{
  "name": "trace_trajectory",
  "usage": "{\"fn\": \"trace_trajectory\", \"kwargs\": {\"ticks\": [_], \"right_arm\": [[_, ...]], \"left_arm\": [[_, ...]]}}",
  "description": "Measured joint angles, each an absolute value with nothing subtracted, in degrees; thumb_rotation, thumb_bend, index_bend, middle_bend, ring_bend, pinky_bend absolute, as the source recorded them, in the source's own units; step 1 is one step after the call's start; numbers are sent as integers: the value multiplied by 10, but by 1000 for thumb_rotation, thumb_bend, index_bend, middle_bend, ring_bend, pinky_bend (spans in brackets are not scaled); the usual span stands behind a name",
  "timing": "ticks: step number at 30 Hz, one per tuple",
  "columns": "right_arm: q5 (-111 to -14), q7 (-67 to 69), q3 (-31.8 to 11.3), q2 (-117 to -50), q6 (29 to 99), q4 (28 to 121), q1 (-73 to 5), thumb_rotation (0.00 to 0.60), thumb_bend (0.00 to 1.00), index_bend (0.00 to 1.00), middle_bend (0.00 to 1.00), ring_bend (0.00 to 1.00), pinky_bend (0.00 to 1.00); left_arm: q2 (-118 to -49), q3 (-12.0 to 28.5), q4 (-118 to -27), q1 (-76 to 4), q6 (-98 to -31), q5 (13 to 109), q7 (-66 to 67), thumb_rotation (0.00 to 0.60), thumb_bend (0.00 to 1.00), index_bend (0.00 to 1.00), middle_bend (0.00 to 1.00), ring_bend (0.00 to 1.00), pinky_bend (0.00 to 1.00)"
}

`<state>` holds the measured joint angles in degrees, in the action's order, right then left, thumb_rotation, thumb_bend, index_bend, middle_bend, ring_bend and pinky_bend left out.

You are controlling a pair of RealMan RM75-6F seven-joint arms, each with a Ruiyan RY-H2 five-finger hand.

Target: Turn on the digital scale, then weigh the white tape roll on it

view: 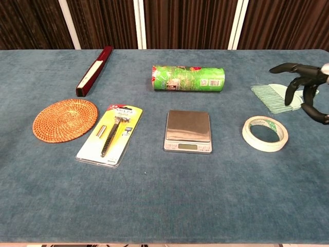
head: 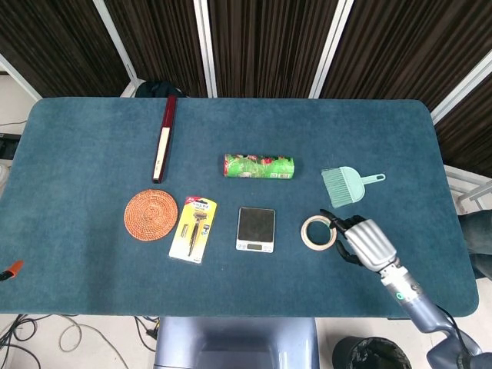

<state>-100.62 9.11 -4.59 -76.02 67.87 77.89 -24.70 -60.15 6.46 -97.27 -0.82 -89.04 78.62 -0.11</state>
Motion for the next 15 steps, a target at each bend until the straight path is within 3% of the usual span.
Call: {"fn": "trace_trajectory", "kwargs": {"ticks": [7,15], "right_arm": [[-1025,49,-48,-779,648,794,-290,600,884,5,732,798,646],[-1032,-24,-44,-798,592,822,-332,600,903,6,765,825,672]], "left_arm": [[-603,64,-973,-9,-890,787,4,600,0,0,0,0,0],[-603,64,-973,-10,-886,784,6,600,0,0,0,0,0]]}}
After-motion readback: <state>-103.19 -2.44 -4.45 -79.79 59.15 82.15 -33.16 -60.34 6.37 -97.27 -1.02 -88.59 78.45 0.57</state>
